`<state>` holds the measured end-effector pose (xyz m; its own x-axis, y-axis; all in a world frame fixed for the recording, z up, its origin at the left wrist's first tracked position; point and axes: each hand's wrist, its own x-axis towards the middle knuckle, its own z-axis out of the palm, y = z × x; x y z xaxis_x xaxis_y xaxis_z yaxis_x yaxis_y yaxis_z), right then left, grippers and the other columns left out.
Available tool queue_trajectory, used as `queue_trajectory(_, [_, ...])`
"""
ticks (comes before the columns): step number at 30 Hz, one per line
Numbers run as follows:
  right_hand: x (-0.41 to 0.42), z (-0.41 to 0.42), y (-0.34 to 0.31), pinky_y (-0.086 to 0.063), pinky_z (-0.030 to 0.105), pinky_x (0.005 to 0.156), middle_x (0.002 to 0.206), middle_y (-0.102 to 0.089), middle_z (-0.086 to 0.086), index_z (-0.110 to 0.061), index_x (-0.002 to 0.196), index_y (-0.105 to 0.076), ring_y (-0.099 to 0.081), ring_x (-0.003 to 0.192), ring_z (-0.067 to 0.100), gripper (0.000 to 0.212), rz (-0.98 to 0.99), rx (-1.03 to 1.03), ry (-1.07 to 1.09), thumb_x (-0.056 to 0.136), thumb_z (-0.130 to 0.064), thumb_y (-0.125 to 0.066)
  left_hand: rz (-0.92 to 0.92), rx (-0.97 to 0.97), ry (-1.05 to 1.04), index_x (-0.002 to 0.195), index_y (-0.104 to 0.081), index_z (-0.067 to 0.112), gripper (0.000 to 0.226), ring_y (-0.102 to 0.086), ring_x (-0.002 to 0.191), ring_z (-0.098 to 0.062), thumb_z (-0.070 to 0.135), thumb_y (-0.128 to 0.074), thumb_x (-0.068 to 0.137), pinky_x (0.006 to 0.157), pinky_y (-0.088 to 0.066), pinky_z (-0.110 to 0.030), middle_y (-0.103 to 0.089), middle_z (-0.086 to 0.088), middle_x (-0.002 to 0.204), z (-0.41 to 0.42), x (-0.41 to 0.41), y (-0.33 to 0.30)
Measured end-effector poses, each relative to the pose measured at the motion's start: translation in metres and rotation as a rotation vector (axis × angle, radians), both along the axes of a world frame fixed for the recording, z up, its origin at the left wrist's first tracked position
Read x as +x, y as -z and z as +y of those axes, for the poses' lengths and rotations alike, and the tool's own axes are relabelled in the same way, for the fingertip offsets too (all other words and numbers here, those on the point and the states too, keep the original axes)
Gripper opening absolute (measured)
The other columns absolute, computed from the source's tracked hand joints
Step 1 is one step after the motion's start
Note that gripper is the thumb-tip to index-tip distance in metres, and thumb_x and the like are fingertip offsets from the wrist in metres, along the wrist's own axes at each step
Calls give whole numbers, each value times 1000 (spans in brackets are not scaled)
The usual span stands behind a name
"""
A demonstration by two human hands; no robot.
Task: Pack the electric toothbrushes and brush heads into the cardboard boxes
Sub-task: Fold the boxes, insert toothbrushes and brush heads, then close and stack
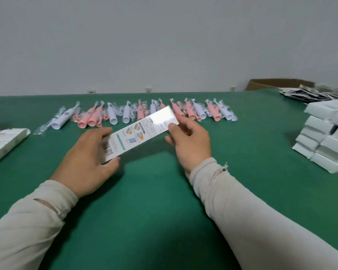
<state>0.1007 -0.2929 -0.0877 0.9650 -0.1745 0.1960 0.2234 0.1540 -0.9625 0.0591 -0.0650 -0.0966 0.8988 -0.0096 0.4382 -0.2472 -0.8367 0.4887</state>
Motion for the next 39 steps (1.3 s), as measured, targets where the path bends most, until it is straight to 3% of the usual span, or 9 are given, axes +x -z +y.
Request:
queue_trajectory(3, [-4, -5, 0, -60, 27, 82, 106, -73, 1, -11, 126, -62, -73, 77, 3, 32, 141, 143, 24, 95, -18, -67, 3, -97, 82, 134, -56, 21, 63, -49, 109, -7, 21, -81, 76, 101, -47, -43, -57, 4, 120, -13, -1, 4])
queue_trajectory(7, [-29, 21, 6, -58, 23, 70, 101, -77, 2, -17, 104, -69, -68, 74, 8, 12, 259, 76, -179, 95, -24, -65, -69, -178, 168, 129, -59, 29, 65, -60, 106, -14, 47, -76, 69, 94, -53, -50, -57, 24, 112, -34, -9, 2])
queue_trajectory(11, [-48, 37, 7, -62, 35, 77, 105, -76, -2, -18, 108, -71, -73, 88, 16, 25, 300, -2, -233, 86, -30, -69, -160, -230, 233, 124, -54, 44, 60, -59, 109, -11, 36, -81, 71, 88, -56, -40, -54, 33, 116, -53, -13, -2])
queue_trajectory(14, [-55, 25, -1, -63, 38, 75, 105, -74, -5, -20, 113, -68, -72, 88, 15, 28, 318, -24, -197, 86, -30, -67, -140, -204, 290, 125, -60, 33, 59, -59, 111, -10, 18, -84, 73, 93, -54, -40, -59, 19, 117, -66, -12, -5])
queue_trajectory(17, [-55, -2, -7, -62, 48, 81, 108, -74, 4, -13, 113, -68, -70, 83, 20, 26, 348, -8, -70, 89, -23, -67, -86, -171, 383, 122, -64, 30, 49, -56, 109, 1, 22, -82, 76, 90, -51, -25, -59, 21, 117, -90, -11, -13])
queue_trajectory(25, [-72, -69, -28, -57, 26, 54, 81, -74, 10, -7, 99, -66, -70, 56, 14, 9, 407, 96, 107, 93, -10, -61, 69, -489, 412, 96, -60, 35, 36, -65, 91, -3, 14, -82, 78, 81, -53, -15, -66, 13, 97, -168, -11, -27])
queue_trajectory(29, [-73, -97, -46, -51, 22, 45, 55, -63, 2, -8, 84, -65, -56, 40, 9, 9, 339, 5, 289, 89, -11, -58, 60, -506, 478, 115, -60, 32, 42, -60, 107, 4, 22, -81, 80, 88, -49, -18, -63, 18, 114, -184, -16, -33])
queue_trajectory(36, [-23, -215, -144, -60, 50, 85, 110, -70, 19, -1, 115, -57, -71, 95, 37, 39, 233, -301, 626, 82, -22, -60, 48, -575, 369, 89, -70, 29, 14, -66, 84, 0, 17, -76, 85, 72, -47, -5, -72, 8, 91, -169, -17, -9])
queue_trajectory(39, [-4, -262, -171, -63, 46, 75, 108, -69, 19, -1, 126, -50, -72, 88, 36, 45, 297, -374, 729, 85, -17, -58, 63, -579, 356, 80, -71, 27, 19, -66, 81, -3, 9, -77, 84, 72, -47, -6, -72, 14, 88, -167, -15, 6])
